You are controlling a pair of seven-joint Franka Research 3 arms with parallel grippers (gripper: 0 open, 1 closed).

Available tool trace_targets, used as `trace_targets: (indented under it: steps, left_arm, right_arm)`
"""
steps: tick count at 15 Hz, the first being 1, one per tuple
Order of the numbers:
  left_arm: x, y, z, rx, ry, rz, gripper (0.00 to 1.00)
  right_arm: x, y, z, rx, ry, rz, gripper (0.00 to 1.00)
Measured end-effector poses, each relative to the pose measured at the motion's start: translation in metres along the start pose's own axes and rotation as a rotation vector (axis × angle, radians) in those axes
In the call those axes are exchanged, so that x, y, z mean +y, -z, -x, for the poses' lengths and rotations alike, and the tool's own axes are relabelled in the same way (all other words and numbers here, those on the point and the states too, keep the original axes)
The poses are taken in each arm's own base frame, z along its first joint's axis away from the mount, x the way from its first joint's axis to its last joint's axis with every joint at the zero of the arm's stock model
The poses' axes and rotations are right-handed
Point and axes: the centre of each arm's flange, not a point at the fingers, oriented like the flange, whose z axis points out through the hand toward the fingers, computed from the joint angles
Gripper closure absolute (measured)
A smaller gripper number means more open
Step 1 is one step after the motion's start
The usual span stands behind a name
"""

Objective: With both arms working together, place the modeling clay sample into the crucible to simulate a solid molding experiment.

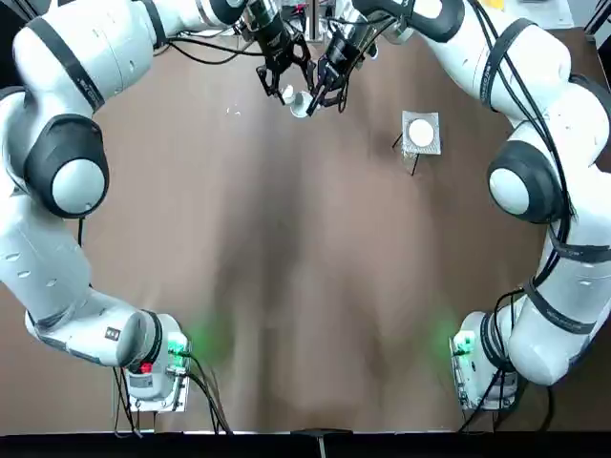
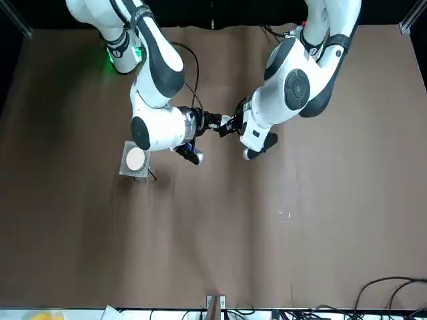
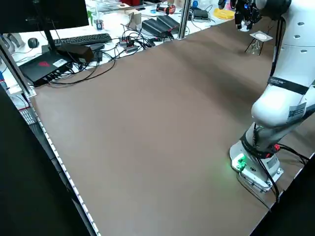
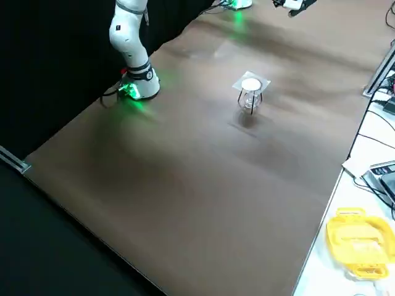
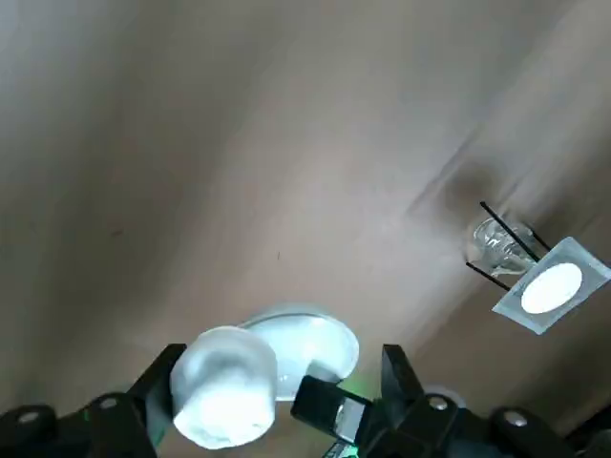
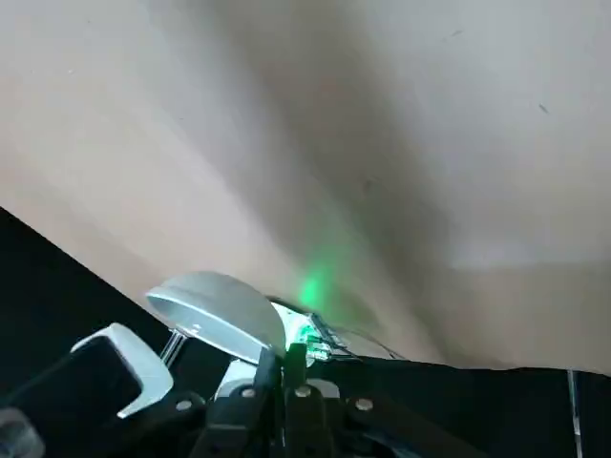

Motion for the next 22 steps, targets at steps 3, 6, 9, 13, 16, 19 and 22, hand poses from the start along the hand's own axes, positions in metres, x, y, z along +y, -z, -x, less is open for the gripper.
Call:
trace_targets:
  steps: [3,6,9,13,16,19,22]
  left_arm:
    - [0.002,0.009,-0.006,0.020,0.082,0.032,0.10]
    - [0.001,0.021,-0.020,0.049,0.183,0.072,0.10]
    - [-0.002,0.028,-0.032,0.067,0.266,0.098,0.10]
    - [0.003,0.026,-0.026,0.065,0.322,0.108,0.07]
    - [0.005,0.020,-0.024,0.057,0.349,0.102,0.00]
    - [0.009,0.011,-0.017,0.050,0.338,0.091,0.00]
    - [0.014,0.001,-0.009,0.043,0.333,0.080,0.00]
  right_arm:
    - [-0.003,-0.002,0.003,-0.003,0.006,-0.006,0.96]
    - [-0.004,-0.003,0.005,-0.004,0.009,-0.007,0.96]
    - [-0.005,-0.002,0.005,-0.002,0.010,-0.011,0.96]
    - [-0.008,0.001,0.007,-0.003,0.014,-0.022,0.96]
    - [-0.009,0.003,0.007,0.002,0.015,-0.033,0.96]
    - [-0.012,0.007,0.004,0.032,0.014,-0.062,0.96]
    - [-0.013,0.008,0.003,0.041,0.014,-0.071,0.96]
